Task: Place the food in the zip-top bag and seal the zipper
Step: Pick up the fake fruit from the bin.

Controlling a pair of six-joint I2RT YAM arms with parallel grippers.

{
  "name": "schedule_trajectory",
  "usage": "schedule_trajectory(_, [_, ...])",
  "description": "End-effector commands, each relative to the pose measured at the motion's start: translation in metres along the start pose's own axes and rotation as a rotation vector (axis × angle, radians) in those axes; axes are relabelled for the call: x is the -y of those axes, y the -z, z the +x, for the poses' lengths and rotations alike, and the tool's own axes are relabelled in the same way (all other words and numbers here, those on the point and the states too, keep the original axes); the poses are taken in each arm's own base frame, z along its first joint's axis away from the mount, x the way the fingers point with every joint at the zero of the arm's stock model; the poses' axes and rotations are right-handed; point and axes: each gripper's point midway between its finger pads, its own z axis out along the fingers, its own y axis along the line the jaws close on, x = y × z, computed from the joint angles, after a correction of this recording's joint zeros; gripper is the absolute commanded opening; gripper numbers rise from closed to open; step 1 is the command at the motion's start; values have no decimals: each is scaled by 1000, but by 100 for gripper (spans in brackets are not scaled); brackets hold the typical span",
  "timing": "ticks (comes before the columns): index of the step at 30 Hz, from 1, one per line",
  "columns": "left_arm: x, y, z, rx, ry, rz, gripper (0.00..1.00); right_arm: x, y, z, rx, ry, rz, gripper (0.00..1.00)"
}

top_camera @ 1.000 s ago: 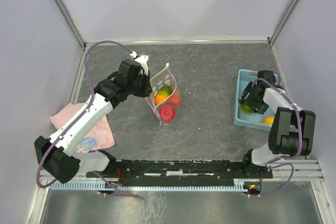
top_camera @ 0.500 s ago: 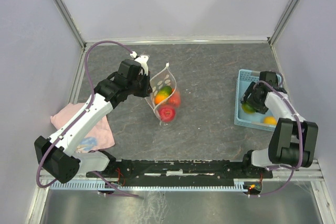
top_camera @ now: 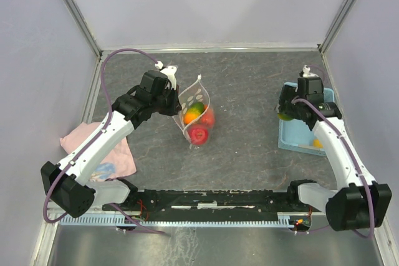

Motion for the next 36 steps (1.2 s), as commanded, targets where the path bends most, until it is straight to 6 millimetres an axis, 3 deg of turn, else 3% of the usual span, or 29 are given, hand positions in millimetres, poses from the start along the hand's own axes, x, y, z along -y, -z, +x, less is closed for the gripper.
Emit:
schedule_trajectory(1, [4,3,-12,45,15,23,3,-49,40,-32,136,102,-166,57])
schedule_trajectory(11, [4,3,-12,43,14,24,3,-165,123,-60,328,274,-553,57])
schedule_trajectory(21, [5,2,-11,41,14,26,3,-266,188,-51,410,433,-878,57])
schedule_trajectory(30, [5,2,-11,40,16,28,3,-332,217,-20,376,519,-1154,58])
schedule_trajectory(33, [5,2,-11,40,16,30,3,-344,214,-9,335,525,-1206,58])
schedule_trajectory(36, [5,3,-11,41,15,29,3,-353,198,6,269,540,-1215,58])
